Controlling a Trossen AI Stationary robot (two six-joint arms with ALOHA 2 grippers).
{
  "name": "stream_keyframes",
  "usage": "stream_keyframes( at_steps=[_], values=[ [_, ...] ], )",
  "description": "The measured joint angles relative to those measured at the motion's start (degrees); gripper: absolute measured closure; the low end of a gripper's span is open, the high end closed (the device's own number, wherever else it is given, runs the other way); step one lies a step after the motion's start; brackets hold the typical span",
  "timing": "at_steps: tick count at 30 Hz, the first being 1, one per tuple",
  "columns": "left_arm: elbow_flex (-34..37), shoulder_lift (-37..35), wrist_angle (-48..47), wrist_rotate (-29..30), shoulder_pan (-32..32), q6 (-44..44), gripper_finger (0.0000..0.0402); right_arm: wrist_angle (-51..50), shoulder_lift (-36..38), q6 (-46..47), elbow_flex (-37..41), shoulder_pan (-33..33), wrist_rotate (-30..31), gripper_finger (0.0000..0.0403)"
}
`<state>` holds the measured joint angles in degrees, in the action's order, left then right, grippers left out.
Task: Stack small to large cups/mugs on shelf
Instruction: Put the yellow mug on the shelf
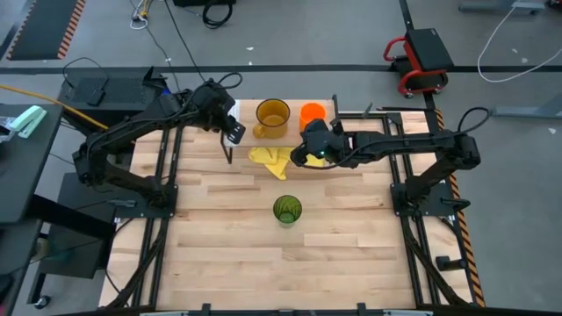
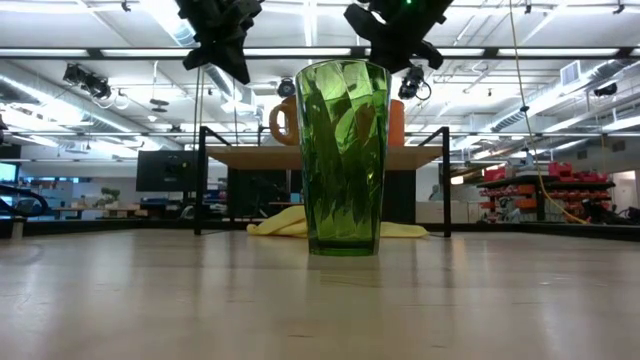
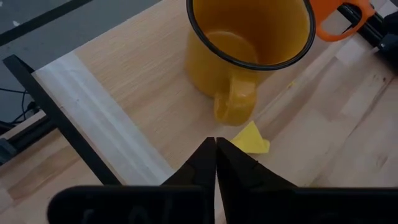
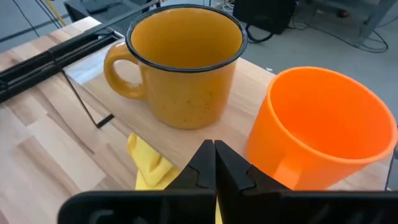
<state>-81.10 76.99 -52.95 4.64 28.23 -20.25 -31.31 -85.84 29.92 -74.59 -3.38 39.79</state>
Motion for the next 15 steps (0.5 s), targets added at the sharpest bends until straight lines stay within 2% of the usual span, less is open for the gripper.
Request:
stream_keyframes(
  at_steps=[6,15],
  values=[
    [0.00,0.00,0.20,0.00,0.00,0.04,0.0395,-1.60,-0.02,0.97,0.00,-0.61,-0.36,0.0402],
    [-0.02,0.00,0.19,0.00,0.00,0.07,0.0372,-3.96,-0.07,1.39,0.02,-2.05,-0.95,0.0402]
  ],
)
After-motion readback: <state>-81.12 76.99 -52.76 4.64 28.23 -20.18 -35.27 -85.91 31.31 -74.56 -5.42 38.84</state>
